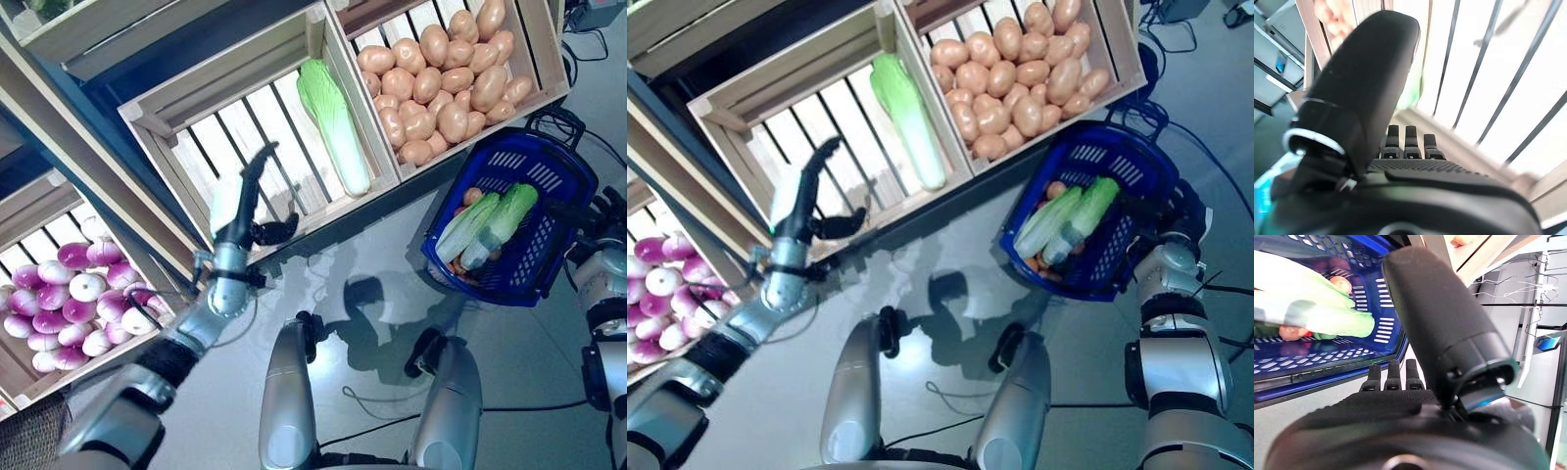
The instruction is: Put vegetables into the basket
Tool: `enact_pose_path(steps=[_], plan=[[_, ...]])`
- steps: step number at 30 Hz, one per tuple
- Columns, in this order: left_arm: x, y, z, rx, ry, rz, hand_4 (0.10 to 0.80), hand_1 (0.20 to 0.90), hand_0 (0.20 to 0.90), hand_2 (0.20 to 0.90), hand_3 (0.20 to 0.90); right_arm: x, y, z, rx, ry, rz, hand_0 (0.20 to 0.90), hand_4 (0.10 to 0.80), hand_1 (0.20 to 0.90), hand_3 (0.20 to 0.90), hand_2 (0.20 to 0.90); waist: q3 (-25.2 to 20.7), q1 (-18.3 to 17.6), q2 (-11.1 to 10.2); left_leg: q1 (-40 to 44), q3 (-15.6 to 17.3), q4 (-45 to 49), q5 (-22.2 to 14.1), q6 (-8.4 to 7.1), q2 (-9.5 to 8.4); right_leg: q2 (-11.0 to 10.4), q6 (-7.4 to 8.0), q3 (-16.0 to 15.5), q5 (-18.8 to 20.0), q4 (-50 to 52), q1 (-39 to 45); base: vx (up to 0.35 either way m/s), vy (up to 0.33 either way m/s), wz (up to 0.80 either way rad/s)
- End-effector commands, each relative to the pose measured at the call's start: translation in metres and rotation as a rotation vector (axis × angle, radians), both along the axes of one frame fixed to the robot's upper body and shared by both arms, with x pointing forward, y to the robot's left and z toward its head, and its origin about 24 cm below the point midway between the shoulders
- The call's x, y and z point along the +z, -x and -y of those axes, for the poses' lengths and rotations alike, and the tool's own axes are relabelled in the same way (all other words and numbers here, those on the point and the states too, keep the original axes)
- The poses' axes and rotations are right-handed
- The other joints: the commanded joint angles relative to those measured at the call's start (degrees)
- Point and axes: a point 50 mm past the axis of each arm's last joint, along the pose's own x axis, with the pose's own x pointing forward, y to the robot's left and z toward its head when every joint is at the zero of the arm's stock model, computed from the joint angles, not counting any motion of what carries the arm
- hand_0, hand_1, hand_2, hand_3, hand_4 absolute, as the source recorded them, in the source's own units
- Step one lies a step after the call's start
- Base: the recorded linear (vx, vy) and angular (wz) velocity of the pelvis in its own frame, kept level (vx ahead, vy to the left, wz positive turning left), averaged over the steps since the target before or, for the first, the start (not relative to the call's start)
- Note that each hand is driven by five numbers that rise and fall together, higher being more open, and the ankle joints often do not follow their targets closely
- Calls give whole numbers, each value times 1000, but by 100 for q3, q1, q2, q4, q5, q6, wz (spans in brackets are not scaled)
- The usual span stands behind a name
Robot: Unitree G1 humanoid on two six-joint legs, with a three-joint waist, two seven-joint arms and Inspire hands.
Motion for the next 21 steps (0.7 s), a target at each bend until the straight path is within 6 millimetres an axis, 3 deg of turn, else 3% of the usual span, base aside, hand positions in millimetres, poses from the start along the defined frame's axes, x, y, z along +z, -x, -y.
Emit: enact_pose_path(steps=[1, 6, 11, 15, 21], plan=[[63, -8, -30, 146, -166, 227, 800, 900, 900, 900, 900, 40, 2, 15, 6, 67, 138, 900, 800, 900, 900, 900, -532, -149, -81, 551, 141, -379, -456, -296, 308, -107, 173, 317, -125, -31, 350, 47, 74, -10], [92, -13, -52, 302, -598, 326, 800, 900, 900, 900, 900, 45, -8, 2, 118, 110, 126, 900, 800, 900, 900, 900, -584, -297, -95, 558, 213, -356, -477, -349, 410, -109, 214, 427, -121, -39, 295, 35, 81, -13], [97, -22, -68, 369, -906, 243, 800, 900, 900, 900, 900, 40, -12, -5, 186, 106, 99, 900, 800, 900, 900, 900, -589, -483, -86, 470, 270, -297, -515, -398, 475, -129, 293, 582, -80, -32, 143, 0, 93, -16], [97, -33, -64, 369, -1034, 135, 800, 900, 900, 900, 900, 43, -17, -9, 222, 104, 87, 900, 800, 900, 900, 900, -544, -610, -43, 385, 277, -278, -534, -441, 466, -118, 362, 721, -36, -78, 30, -10, 118, -13], [100, -41, -57, 370, -1039, 76, 800, 900, 900, 900, 900, 52, -27, -23, 294, 108, 138, 900, 800, 900, 900, 900, -439, -738, -24, 229, 301, -150, -595, -475, 458, -77, 424, 868, -15, -65, -135, -33, 88, -14]])
